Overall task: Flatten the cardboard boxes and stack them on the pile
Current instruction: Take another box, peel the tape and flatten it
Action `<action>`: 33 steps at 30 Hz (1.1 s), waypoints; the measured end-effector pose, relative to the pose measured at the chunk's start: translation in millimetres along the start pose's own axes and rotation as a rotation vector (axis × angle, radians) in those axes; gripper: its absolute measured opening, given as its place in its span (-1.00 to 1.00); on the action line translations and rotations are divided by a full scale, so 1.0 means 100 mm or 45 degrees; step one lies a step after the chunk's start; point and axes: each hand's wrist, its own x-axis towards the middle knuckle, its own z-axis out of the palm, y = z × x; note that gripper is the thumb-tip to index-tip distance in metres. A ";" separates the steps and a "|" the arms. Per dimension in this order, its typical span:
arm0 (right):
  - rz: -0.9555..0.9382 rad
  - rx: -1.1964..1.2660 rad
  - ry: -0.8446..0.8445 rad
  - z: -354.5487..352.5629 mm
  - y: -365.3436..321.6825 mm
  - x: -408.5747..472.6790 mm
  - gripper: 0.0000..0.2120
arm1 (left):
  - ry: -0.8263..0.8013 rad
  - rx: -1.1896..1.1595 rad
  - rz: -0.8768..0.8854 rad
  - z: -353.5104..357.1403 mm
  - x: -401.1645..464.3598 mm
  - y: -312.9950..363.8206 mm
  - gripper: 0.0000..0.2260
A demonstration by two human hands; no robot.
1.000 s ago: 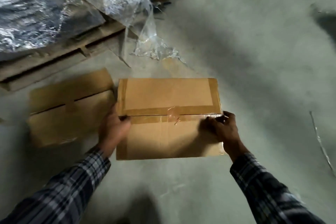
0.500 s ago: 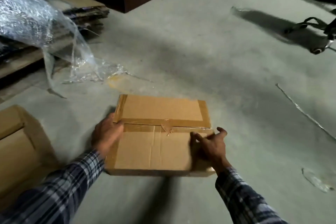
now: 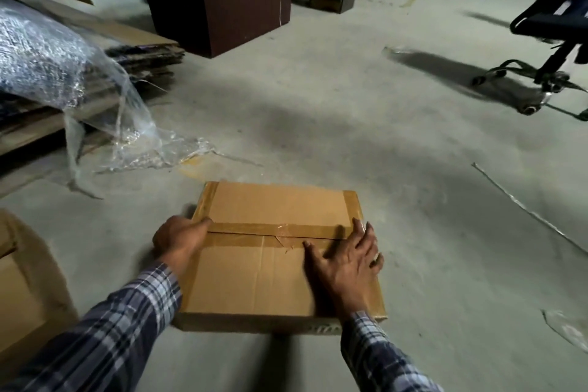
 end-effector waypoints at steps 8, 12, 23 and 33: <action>-0.056 -0.129 -0.061 0.07 0.02 0.07 0.19 | 0.029 -0.329 -0.109 -0.09 0.00 0.06 -0.74; -0.047 -0.115 -0.066 0.03 0.02 0.07 0.20 | -0.003 -0.485 -0.110 -0.13 -0.11 0.17 -0.81; -0.270 -0.211 -0.176 -0.02 -0.02 0.07 -0.18 | 0.002 -0.433 -0.105 0.08 -0.18 0.26 -0.48; -0.263 -0.190 -0.195 -0.03 -0.03 0.11 -0.27 | 0.151 -0.440 -0.110 0.22 -0.28 0.46 -0.53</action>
